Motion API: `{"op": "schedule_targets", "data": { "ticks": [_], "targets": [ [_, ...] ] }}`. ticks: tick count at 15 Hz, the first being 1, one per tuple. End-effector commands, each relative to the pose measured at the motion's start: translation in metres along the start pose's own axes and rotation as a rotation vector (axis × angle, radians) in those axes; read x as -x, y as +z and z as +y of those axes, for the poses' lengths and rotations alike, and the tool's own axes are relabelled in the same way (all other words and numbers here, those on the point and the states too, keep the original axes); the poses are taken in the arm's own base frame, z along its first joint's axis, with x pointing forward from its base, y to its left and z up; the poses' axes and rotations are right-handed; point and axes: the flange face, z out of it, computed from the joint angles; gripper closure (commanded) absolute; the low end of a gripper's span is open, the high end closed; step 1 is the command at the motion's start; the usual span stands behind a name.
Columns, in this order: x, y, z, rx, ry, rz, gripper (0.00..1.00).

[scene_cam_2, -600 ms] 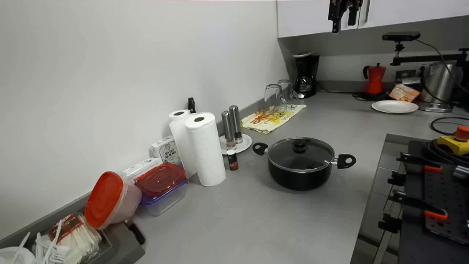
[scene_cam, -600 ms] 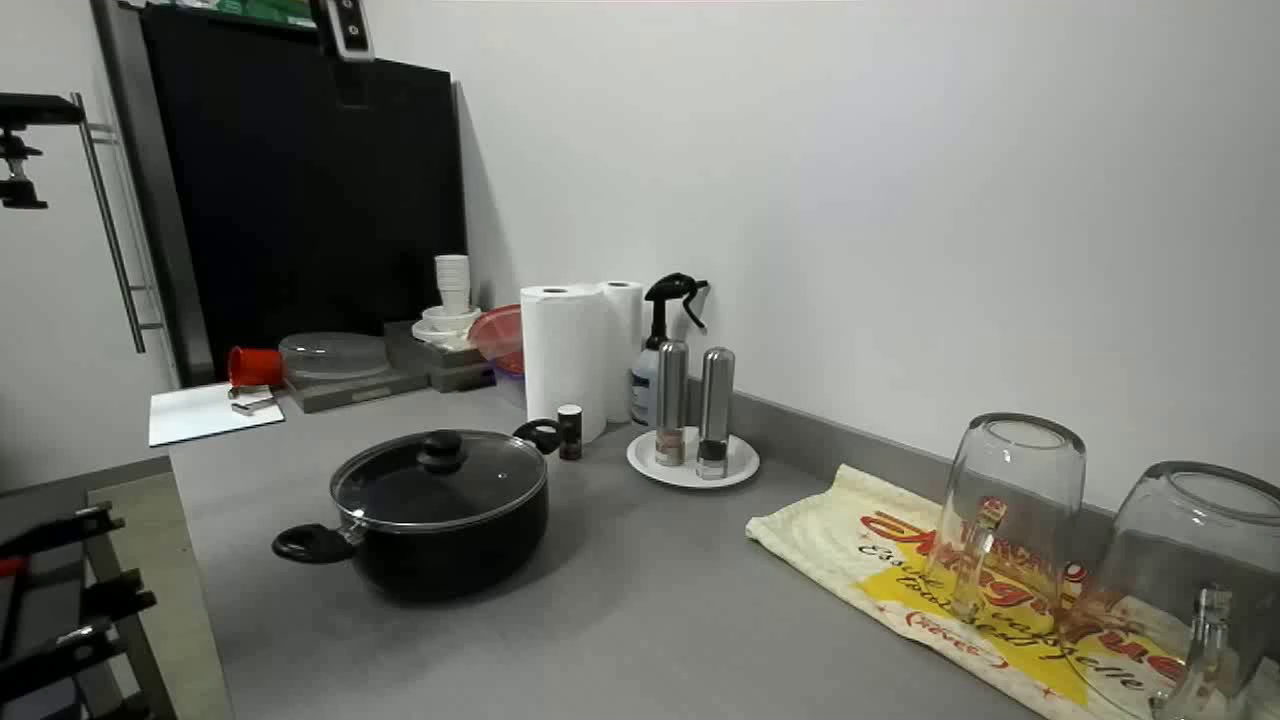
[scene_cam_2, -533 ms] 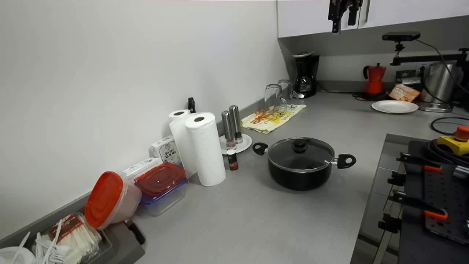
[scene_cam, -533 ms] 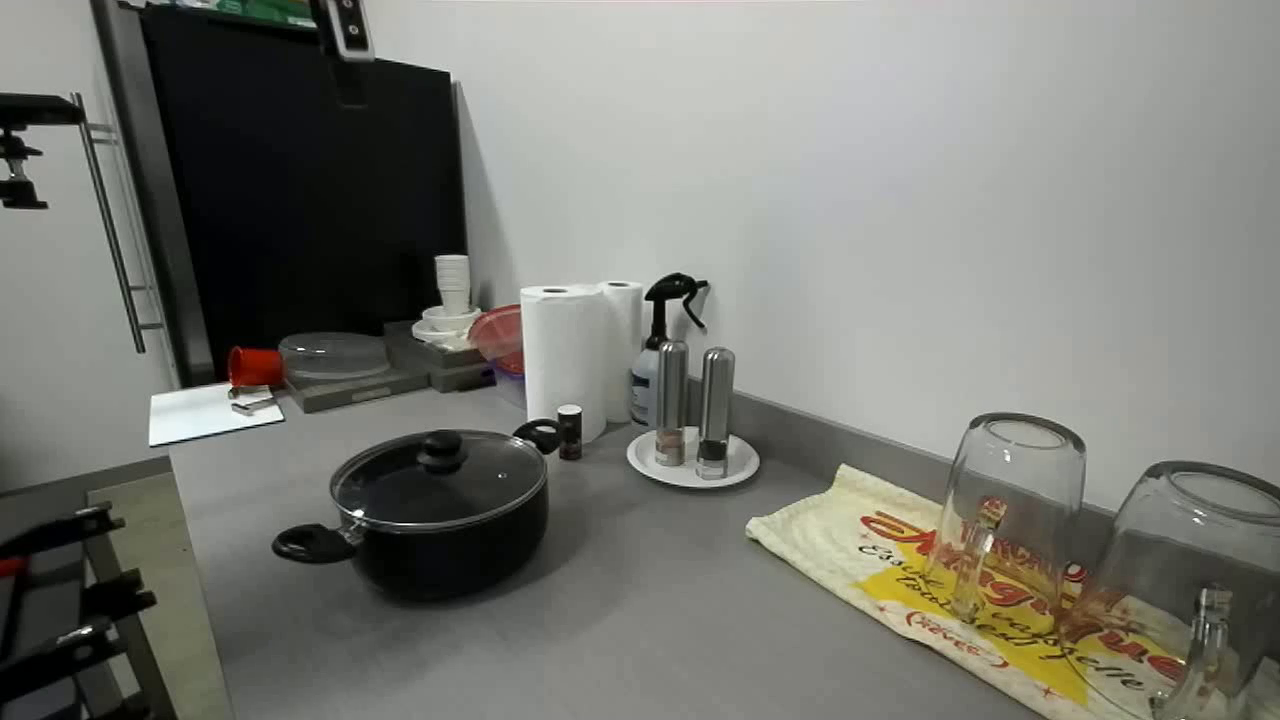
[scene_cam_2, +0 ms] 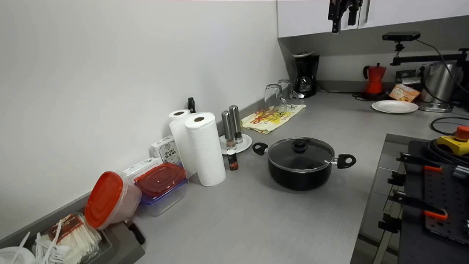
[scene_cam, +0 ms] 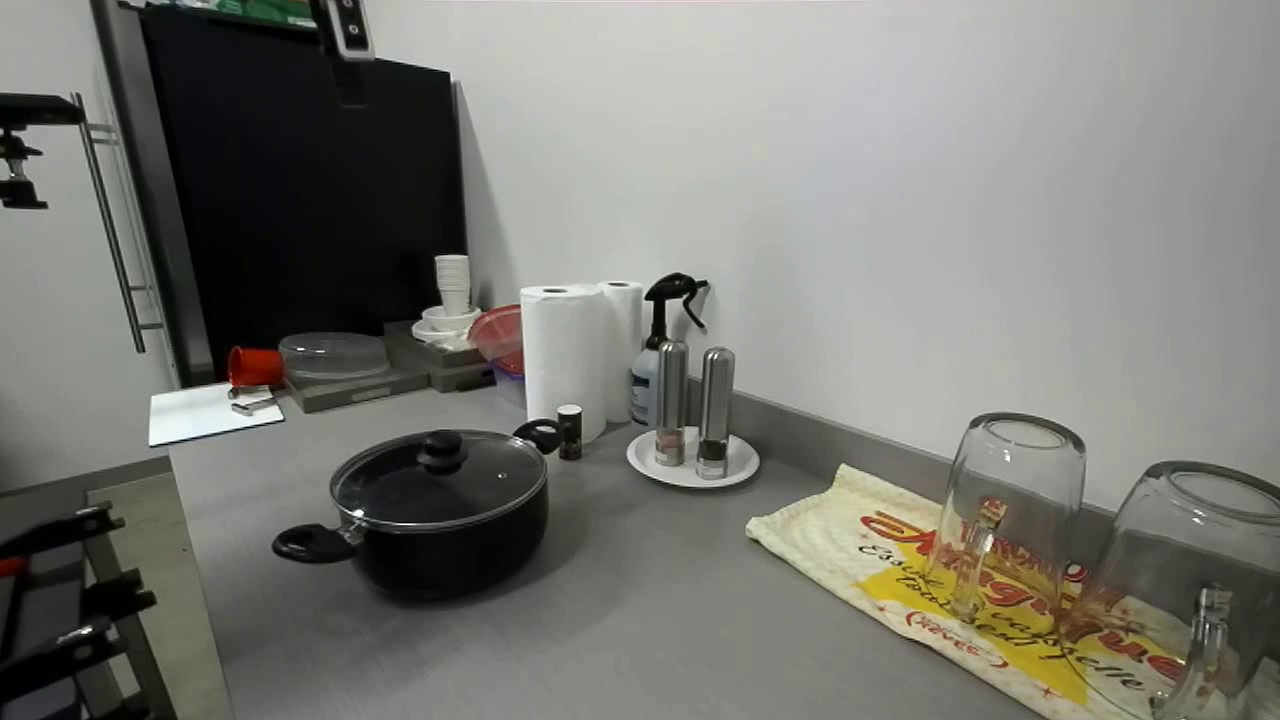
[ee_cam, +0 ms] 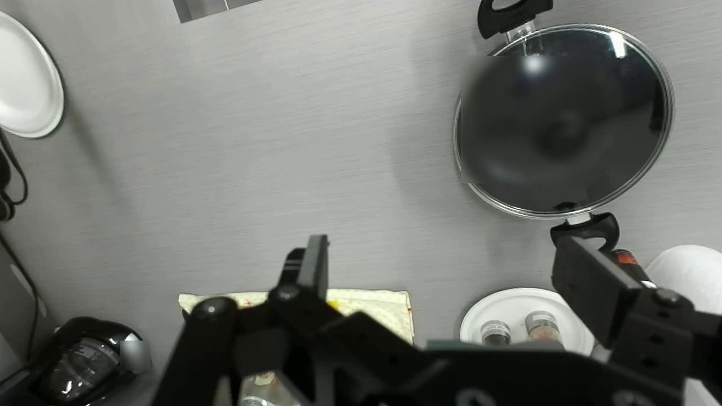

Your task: Shift the lid to the counter

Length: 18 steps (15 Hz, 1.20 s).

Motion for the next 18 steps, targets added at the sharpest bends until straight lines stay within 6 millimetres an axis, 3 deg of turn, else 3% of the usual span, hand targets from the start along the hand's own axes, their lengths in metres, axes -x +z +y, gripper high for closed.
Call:
{"op": "schedule_targets", "data": {
  "ticks": [1,14,18],
  "targets": [
    [0.000,0.000,0.000,0.000,0.000,-0.001,0.00],
    [0.000,0.000,0.000,0.000,0.000,-0.001,0.00],
    [-0.044,-0.026,-0.019,0.025,-0.041,0.110,0.00]
  ]
}}
